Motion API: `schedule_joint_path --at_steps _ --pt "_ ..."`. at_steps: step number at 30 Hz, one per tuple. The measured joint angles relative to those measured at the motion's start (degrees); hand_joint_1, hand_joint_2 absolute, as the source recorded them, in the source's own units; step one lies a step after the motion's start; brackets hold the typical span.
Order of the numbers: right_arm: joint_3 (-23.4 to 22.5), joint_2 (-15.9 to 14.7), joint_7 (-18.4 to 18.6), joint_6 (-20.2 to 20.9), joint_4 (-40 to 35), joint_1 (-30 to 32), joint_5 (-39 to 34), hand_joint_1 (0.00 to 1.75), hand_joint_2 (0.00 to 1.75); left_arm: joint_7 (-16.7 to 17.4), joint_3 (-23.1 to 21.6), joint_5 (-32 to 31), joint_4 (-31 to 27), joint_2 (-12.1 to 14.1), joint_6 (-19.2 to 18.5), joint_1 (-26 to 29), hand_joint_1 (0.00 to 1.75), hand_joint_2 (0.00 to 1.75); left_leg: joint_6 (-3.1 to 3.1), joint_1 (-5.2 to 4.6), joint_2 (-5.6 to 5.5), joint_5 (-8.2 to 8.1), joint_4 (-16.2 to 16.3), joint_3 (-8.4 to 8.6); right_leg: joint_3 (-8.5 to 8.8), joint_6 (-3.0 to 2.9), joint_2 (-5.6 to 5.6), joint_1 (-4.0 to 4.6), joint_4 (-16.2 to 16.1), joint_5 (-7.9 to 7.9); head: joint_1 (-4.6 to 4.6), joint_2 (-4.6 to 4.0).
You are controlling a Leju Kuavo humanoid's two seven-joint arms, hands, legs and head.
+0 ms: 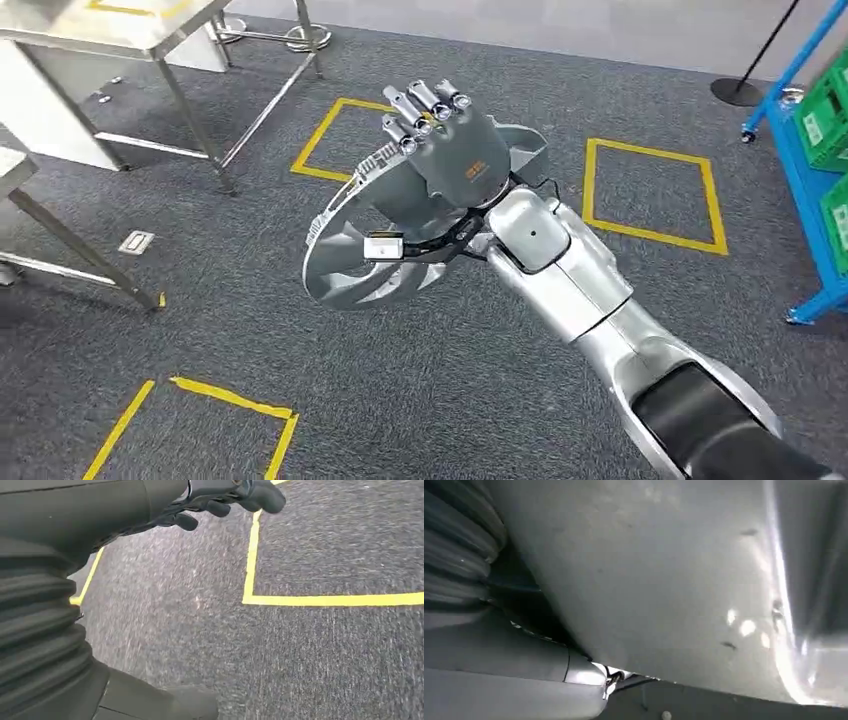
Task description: Take the parts from the cabinet and place them on the table.
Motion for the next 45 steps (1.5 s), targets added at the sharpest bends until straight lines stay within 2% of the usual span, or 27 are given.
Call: schedule_joint_path --at_steps 2,3,5,6,7,10,13,15,16,17,19,20,21,23,25,26,28,30,32,33,35,36,37,41,42,43,45 --pt "0.2 0.0 0.1 0.0 0.3 0.0 0.1 1.75 1.75 -0.2 0.0 0.4 0.0 0.0 0.0 0.2 0.0 1.75 -0.2 0.18 0.24 0.95 0.7 -0.12 0.02 0.06 -1.61 0.0 0.0 -0.11 -0.02 0.0" --pt "0.2 0.0 0.2 0.0 0.4 0.0 0.0 1.75 1.75 -0.2 0.0 0.4 0.0 0.0 0.0 0.2 0.0 1.75 -0.32 0.32 0.59 3.1 -3.1 2.01 0.02 0.2 -2.48 -0.01 0.1 -0.2 -0.02 0.0" --pt "0.2 0.0 0.5 0.0 0.5 -0.1 -0.2 1.75 1.75 -0.2 0.0 0.3 0.0 0.0 0.2 0.1 0.0 1.75 -0.28 0.33 3.87 7.2 -13.5 7.96 0.11 0.78 -3.87 0.0 0.7 -0.67 -0.04 0.0" --pt "0.1 0.0 0.6 0.0 0.5 -0.1 -0.2 1.75 1.75 -0.2 0.0 0.2 0.0 -0.1 0.2 0.0 0.0 1.75 0.26 -0.29 5.73 6.34 -15.1 9.11 -0.01 1.27 -4.3 0.55 1.0 -1.03 -0.11 0.0" --pt "-0.1 -0.2 0.7 0.0 0.7 -0.2 -0.1 1.75 1.75 -0.2 0.0 0.1 0.0 -0.1 0.2 0.0 0.0 1.75 1.2 0.0 4.69 6.85 -15.2 8.75 0.09 1.49 -4.9 0.68 1.1 -1.1 0.37 0.0" --pt "-0.2 -0.3 1.0 0.0 1.0 -0.3 0.0 1.75 1.75 0.1 0.0 0.0 0.0 -0.1 0.2 0.2 0.0 1.75 2.38 -0.23 2.57 6.92 -15.3 8.52 0.76 2.48 -6.79 0.55 0.7 -1.2 0.5 0.0" --pt "-0.3 -0.6 1.3 -0.1 1.1 -0.3 0.0 1.75 1.75 0.2 0.0 0.1 0.0 -0.1 0.4 0.0 0.0 1.75 3.34 0.24 0.7 7.24 -15.5 8.74 -1.91 3.25 0.38 -0.21 7.0 -5.3 0.77 0.0" --pt "-0.3 -1.3 1.5 0.0 1.4 -0.1 0.0 1.75 1.75 0.2 0.0 0.1 0.0 -0.2 0.4 -0.1 0.0 1.75 3.48 0.13 -1.09 7.31 -15.5 8.68 -6.63 3.37 1.47 -0.09 16.4 -8.79 0.83 0.0" --pt "-0.3 -1.4 1.5 0.0 1.6 0.1 0.0 1.75 1.75 0.2 0.0 0.1 0.0 -0.2 0.4 0.0 0.0 1.75 3.51 0.08 -1.95 7.34 -15.5 8.67 -8.16 3.28 1.52 -0.02 18.9 -9.05 0.85 0.0" --pt "-0.3 -1.5 1.5 0.0 1.7 0.2 0.0 1.75 1.75 0.2 0.0 0.1 0.0 -0.2 0.4 0.2 0.0 1.75 3.53 0.06 -2.9 7.37 -15.5 8.68 -8.34 3.04 1.6 0.06 18.3 -7.78 0.87 0.0" --pt "-0.3 -1.6 1.5 0.0 1.8 0.2 0.0 1.75 1.75 0.2 0.0 0.3 0.0 -0.2 0.4 0.1 0.0 1.75 3.38 0.05 -4.69 7.47 -15.4 8.69 -4.83 2.39 2.29 0.11 10.0 -2.69 0.9 0.0" --pt "-0.3 -1.6 1.5 0.0 1.8 0.2 0.0 1.75 1.75 0.2 0.0 0.3 0.0 -0.3 0.4 0.1 0.0 1.75 3.28 0.05 -5.44 7.53 -15.3 8.7 -2.24 2.02 3.88 0.1 4.6 -0.24 0.9 0.0" --pt "-0.3 -1.7 1.6 0.0 1.8 0.1 0.0 1.75 1.75 0.3 0.0 0.3 0.0 -0.4 0.4 0.0 0.0 1.75 3.04 0.22 -5.94 7.64 -15.3 8.54 -0.73 1.71 7.08 -0.01 1.2 -0.46 0.83 0.0" --pt "-0.3 -1.8 1.9 0.0 1.6 0.3 0.0 1.75 1.75 0.4 0.0 -0.1 0.0 -0.4 0.3 -0.2 0.0 1.75 2.15 0.36 -7.41 7.95 -15.6 8.08 -0.72 1.91 5.62 0.46 0.8 -0.23 0.88 0.0" --pt "-0.1 -1.8 2.5 0.0 1.5 0.5 0.0 1.75 1.75 0.4 0.0 -0.2 0.0 -0.4 0.3 0.0 0.0 1.75 1.28 0.6 -8.71 8.31 -16.2 7.9 -0.21 1.25 4.34 0.69 0.6 -0.13 0.96 0.0" --pt "-0.1 -1.8 3.0 0.0 1.4 0.5 0.0 1.75 1.75 0.5 0.0 -0.1 0.0 -0.3 0.3 0.1 0.0 1.75 1.04 0.42 -8.38 8.21 -16.0 7.65 0.0 0.73 3.21 -0.02 -0.3 0.38 0.96 0.0" --pt "0.1 -1.8 3.4 -0.1 1.0 0.6 0.1 1.75 1.75 0.5 0.0 -0.1 0.0 -0.3 0.5 0.0 0.0 1.75 0.69 -0.1 -1.62 4.9 -11.3 5.61 0.27 0.11 2.1 0.16 -0.6 0.59 0.37 0.0" --pt "0.1 -2.1 3.7 -0.1 1.0 1.0 0.1 1.75 1.75 0.5 0.0 -0.1 0.0 -0.2 0.5 -0.2 0.0 1.75 0.27 0.09 0.07 0.74 -2.2 1.39 0.29 -0.08 0.33 0.28 -0.6 0.42 0.39 0.0" --pt "0.3 -2.1 3.8 0.0 1.0 1.7 0.1 1.75 1.75 0.9 0.0 -0.1 0.0 -0.1 0.5 -0.1 0.0 1.75 -0.07 0.18 0.25 0.29 1.2 -0.19 0.32 -0.07 -1.25 0.26 -0.5 0.27 0.35 0.0" --pt "0.4 -2.2 3.8 0.0 1.0 2.0 0.1 1.75 1.75 1.2 0.0 -0.2 0.0 0.0 0.5 0.0 0.0 1.75 -0.16 0.26 0.43 1.96 -1.1 1.09 0.37 0.05 -2.0 0.24 -0.5 0.16 0.35 0.0" --pt "0.4 -2.2 3.9 0.0 0.9 2.0 0.1 1.75 1.75 1.4 0.0 -0.3 0.0 0.1 0.6 0.0 0.0 1.75 -0.08 0.24 2.43 6.81 -11.9 7.04 0.49 0.53 -3.49 0.17 0.0 -0.29 0.35 0.0" --pt "0.4 -2.2 4.0 0.0 0.7 2.0 0.1 1.75 1.75 1.4 0.0 -0.4 0.0 0.2 0.6 -0.1 0.0 1.75 0.26 -0.09 5.56 6.65 -15.7 8.69 0.58 0.91 -4.04 0.34 0.3 -0.62 0.35 0.0" --pt "0.4 -2.3 4.0 0.0 0.7 2.0 0.1 1.75 1.75 1.4 0.0 -0.4 0.0 0.2 0.6 -0.1 0.0 1.75 1.13 -0.16 6.02 6.94 -15.6 9.06 0.5 1.24 -4.43 0.86 0.6 -0.89 0.46 0.0" --pt "0.4 -2.4 4.5 -0.1 0.4 2.0 0.1 1.75 1.75 2.3 0.0 -0.5 0.0 0.2 0.7 0.0 0.0 1.75 2.9 -0.03 2.58 7.24 -15.6 8.92 1.26 2.56 -6.19 0.55 0.4 -1.33 0.5 0.0" --pt "0.4 -2.5 4.7 -0.1 0.3 2.0 0.1 1.75 1.75 2.5 0.0 -0.5 0.0 0.2 0.7 0.1 0.0 1.75 3.15 0.15 1.88 7.38 -15.7 8.89 0.87 2.97 -2.5 0.22 1.5 -2.28 0.66 0.0" --pt "0.4 -2.6 5.0 -0.1 0.1 2.0 0.1 1.75 1.75 2.6 0.0 -0.5 0.0 0.2 0.6 -0.1 0.0 1.75 3.42 0.2 1.23 7.49 -15.7 8.81 -0.26 3.06 -0.17 -0.09 4.3 -4.13 0.68 0.0" --pt "0.4 -3.2 5.0 -0.1 0.1 2.2 0.1 1.75 1.75 2.8 0.0 -0.6 0.0 0.2 0.5 -0.3 0.0 1.75 3.78 0.16 -0.47 7.62 -15.7 8.64 -4.67 3.33 1.38 -0.03 13.7 -8.44 0.79 0.0"
